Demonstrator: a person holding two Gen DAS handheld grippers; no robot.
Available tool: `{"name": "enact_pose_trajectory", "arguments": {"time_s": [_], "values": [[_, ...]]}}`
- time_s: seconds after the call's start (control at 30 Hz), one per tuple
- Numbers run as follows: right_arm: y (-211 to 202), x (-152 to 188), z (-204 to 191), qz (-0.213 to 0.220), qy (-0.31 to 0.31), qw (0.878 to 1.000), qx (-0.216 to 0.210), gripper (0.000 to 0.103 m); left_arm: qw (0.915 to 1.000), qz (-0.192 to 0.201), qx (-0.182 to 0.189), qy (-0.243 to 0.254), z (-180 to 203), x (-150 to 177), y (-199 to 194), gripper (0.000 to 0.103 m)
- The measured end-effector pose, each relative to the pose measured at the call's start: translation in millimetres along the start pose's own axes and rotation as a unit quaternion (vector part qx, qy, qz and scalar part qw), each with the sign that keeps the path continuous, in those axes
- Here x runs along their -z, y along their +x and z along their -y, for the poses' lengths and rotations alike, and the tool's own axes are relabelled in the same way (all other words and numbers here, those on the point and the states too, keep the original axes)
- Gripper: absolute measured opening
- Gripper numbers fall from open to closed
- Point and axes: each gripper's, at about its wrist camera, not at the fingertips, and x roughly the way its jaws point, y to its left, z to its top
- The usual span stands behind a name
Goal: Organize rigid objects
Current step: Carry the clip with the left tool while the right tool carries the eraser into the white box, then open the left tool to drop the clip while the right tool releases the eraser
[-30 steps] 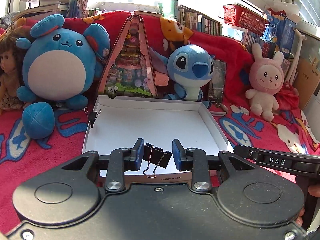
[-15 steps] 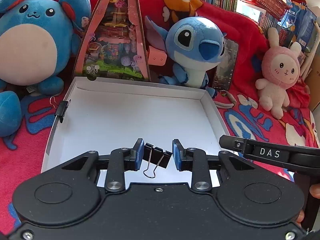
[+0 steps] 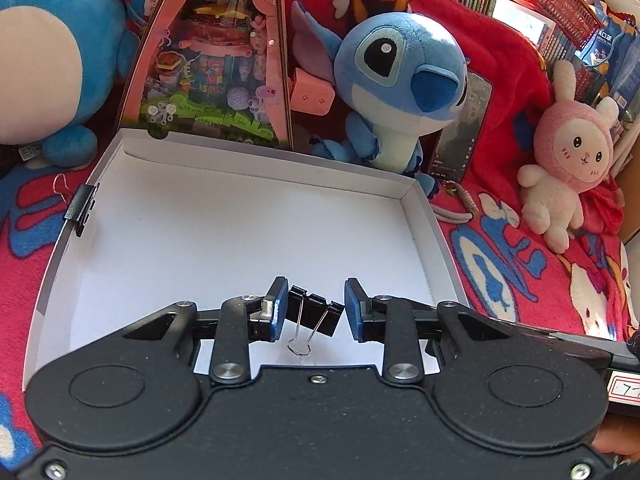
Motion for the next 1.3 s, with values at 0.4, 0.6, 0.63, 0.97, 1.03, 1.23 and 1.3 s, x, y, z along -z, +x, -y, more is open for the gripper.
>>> {"name": "enact_pose_trajectory", "arguments": {"time_s": [0.4, 0.6, 0.63, 0.97, 1.03, 1.23, 1.3], "values": [[10, -3, -4, 0.019, -0.027, 0.999, 0.013, 0.045, 1.0000, 0.003, -0.006, 0.000, 4, 3, 9, 0.029], [13, -2, -2, 0.019, -0.027, 0.999, 0.016, 0.045, 1.0000, 0.007, -0.004, 0.005, 6, 5, 9, 0.029], [12, -2, -3, 0.021, -0.027, 0.999, 0.017, 0.045, 1.0000, 0.007, -0.005, 0.005, 6, 5, 10, 0.029], [11, -1, -2, 0.024, -0.031, 0.999, 0.013, 0.050, 0.9999, -0.003, 0.002, -0.013, -2, 10, 17, 0.029], [11, -1, -2, 0.025, -0.030, 0.999, 0.016, 0.057, 0.9999, -0.003, 0.000, -0.012, -2, 11, 15, 0.029], [9, -1, 1, 0.025, -0.023, 0.999, 0.003, 0.059, 0.9999, 0.004, -0.010, -0.013, -4, 11, 11, 0.042], [7, -1, 3, 0.025, -0.019, 1.000, -0.002, 0.059, 0.9998, 0.005, -0.013, -0.011, -5, 11, 8, 0.047]]}}
